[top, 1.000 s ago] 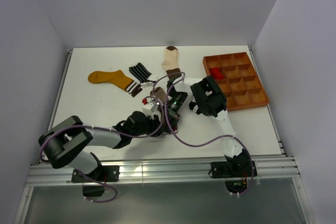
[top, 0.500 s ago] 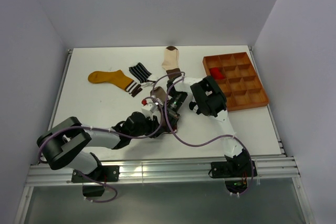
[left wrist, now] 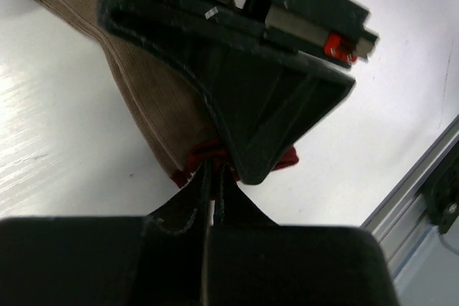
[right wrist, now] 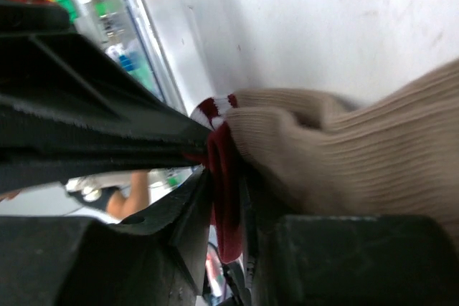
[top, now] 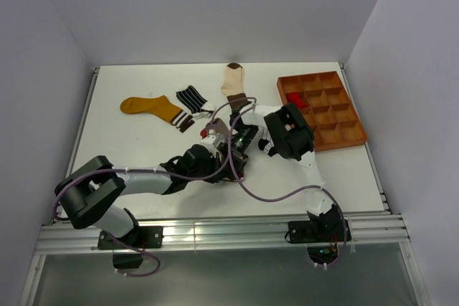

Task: Roll the socks
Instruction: Roll the sock at the center of the board.

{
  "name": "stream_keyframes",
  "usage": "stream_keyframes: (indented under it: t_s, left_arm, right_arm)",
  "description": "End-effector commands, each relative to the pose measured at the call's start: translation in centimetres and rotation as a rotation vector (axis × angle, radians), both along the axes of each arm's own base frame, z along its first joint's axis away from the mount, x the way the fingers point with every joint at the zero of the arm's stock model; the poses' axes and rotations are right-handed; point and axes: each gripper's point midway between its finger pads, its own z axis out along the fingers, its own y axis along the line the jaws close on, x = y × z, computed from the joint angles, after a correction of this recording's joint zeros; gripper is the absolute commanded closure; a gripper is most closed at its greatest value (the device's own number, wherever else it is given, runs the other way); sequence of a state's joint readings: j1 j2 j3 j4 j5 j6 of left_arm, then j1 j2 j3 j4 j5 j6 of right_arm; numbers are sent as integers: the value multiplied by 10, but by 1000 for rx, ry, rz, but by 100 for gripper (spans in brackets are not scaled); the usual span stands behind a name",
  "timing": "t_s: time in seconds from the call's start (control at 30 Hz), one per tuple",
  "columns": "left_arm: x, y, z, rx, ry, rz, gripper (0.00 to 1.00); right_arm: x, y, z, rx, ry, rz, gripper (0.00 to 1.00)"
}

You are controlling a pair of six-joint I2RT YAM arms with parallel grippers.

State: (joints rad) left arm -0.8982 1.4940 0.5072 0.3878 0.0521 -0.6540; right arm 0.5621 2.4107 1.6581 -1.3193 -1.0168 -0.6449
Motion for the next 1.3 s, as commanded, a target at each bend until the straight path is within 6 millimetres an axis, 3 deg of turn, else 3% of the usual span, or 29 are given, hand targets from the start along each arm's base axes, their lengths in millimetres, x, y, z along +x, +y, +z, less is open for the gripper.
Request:
stream_keyframes:
  t_s: [0.0, 0.37, 0.57, 0.9, 1.1, 1.27]
  left_arm:
    - [5, -4, 3, 47, 73, 68, 100]
    - [-5, 10, -33, 214, 271, 160, 100]
    - [-7, 10, -42, 243, 315, 174, 100]
    - [-13, 8, -37, 185, 406, 162, 100]
    - [-14, 10, -31, 158, 479, 141, 100]
    - [-20, 17, -27, 131, 621, 125, 100]
  right_arm:
    - [24, 0, -1, 1, -203, -2, 71]
    - [48, -2, -3, -62, -394, -67, 58]
    - [59, -6, 0, -66, -455, -108, 52]
    - [99, -21, 30, -44, -589, -278, 45]
    - [117, -42, 42, -48, -658, -370, 45]
    - [128, -68, 57, -95, -875, -373, 48]
